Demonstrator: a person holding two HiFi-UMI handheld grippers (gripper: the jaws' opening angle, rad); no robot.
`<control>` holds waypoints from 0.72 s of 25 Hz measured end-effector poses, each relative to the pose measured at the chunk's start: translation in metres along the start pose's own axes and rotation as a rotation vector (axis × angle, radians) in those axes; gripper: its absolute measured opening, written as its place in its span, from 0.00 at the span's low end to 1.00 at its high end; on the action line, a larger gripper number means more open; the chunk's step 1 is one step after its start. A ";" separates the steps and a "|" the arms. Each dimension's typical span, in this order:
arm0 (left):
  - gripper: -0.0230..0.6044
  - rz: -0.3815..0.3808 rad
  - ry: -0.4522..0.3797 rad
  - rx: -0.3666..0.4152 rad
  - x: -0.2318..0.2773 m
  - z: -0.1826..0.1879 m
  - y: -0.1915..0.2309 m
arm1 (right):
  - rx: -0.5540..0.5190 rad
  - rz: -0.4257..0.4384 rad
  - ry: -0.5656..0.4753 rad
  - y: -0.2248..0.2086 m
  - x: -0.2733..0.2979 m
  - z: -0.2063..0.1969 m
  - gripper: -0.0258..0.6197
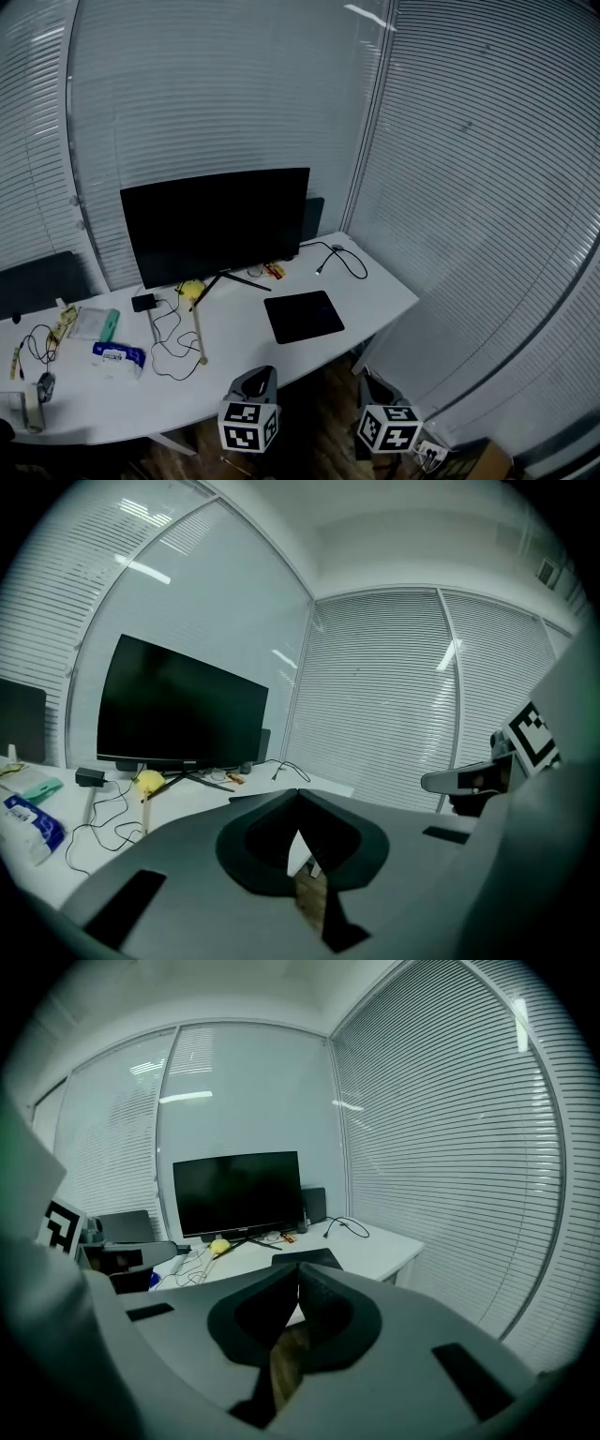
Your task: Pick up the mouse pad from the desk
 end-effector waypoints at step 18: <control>0.07 -0.014 0.088 0.001 0.030 -0.018 0.023 | 0.013 -0.033 0.067 -0.002 0.035 -0.016 0.09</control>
Point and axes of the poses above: the fingertips, and each gripper's own axes: x forward along the fingers, y to its left, z out of its top, the point moved 7 cm from there along -x, backward along the fingers, and after that the axes turned 8 degrees about -z, right-handed, at the moved point
